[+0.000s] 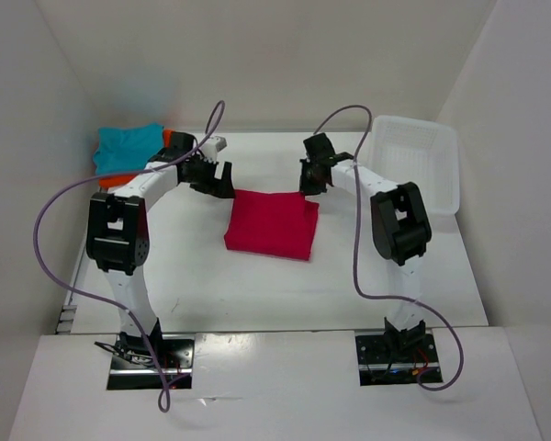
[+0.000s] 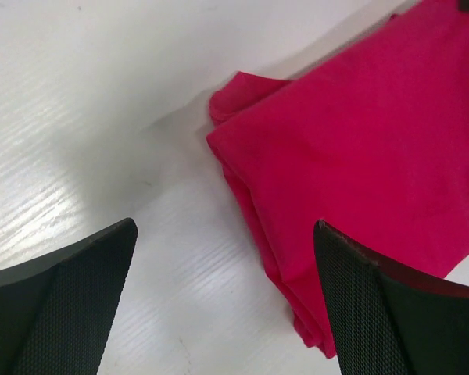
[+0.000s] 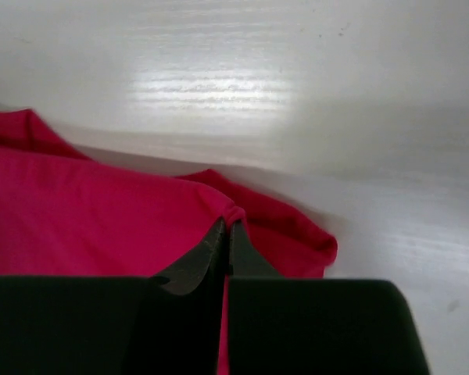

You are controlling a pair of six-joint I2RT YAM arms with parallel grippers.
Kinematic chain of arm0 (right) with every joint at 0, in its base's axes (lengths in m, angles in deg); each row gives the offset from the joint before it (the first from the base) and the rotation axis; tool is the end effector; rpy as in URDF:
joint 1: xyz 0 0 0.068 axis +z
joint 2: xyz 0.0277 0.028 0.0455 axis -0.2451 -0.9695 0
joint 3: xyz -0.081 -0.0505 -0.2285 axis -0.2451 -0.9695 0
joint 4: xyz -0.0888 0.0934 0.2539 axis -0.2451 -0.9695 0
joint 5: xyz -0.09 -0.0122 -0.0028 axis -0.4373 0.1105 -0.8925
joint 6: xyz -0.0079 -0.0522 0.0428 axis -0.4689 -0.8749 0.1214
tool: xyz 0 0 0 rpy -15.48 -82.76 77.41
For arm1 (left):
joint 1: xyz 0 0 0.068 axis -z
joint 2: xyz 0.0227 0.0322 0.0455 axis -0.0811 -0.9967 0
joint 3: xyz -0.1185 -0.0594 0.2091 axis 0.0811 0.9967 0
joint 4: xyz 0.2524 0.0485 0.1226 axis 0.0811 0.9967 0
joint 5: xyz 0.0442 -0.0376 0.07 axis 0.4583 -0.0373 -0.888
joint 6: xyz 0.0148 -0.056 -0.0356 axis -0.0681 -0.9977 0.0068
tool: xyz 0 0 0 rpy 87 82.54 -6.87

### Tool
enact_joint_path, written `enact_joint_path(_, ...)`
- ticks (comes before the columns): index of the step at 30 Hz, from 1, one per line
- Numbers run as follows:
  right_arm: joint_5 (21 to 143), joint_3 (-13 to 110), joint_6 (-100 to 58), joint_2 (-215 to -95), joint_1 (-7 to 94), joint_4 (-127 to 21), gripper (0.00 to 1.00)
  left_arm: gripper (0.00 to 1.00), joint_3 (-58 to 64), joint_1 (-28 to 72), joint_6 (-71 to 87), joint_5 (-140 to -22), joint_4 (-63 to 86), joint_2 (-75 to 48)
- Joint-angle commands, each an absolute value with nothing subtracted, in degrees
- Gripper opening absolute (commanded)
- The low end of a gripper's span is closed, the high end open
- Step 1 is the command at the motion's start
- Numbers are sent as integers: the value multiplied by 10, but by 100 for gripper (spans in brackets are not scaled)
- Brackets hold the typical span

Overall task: Fold and stack the t-shirts
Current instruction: Fold the long partially folded tshirt into a neat square

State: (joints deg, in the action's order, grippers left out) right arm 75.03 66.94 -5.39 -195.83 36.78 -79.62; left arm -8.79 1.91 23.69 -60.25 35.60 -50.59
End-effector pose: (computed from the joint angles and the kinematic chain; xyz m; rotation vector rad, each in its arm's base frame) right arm 0.4476 0.1870 0.1350 -0.0064 2.5682 0.3208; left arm 0.4482 -0.0781 0.1668 0.4374 2.3560 -0.6357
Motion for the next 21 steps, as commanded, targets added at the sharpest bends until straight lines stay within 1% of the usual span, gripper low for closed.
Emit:
enact_joint_path(1, 713, 636, -12, -1847, 370, -779, 0, 100, -114, 19, 190, -567, 316, -519)
enact_joint_path(2, 708, 629, -6, -1821, 370, -779, 0, 100, -114, 19, 184, -567, 316, -519)
enact_joint_path(8, 686, 597, 33, -1756, 370, -812, 0, 100, -114, 31, 174, -567, 316, -514)
enact_joint_path(13, 677, 573, 49, -1756, 370, -826, 0, 100, -114, 46, 188, -567, 322, -519)
enact_joint_path(19, 667, 475, 115, -1744, 309, -789, 0, 100, -103, 74, 200, -592, 322, -525)
enact_joint_path(21, 654, 467, 134, -1744, 297, -775, 0, 100, -97, 80, 200, -592, 322, -525)
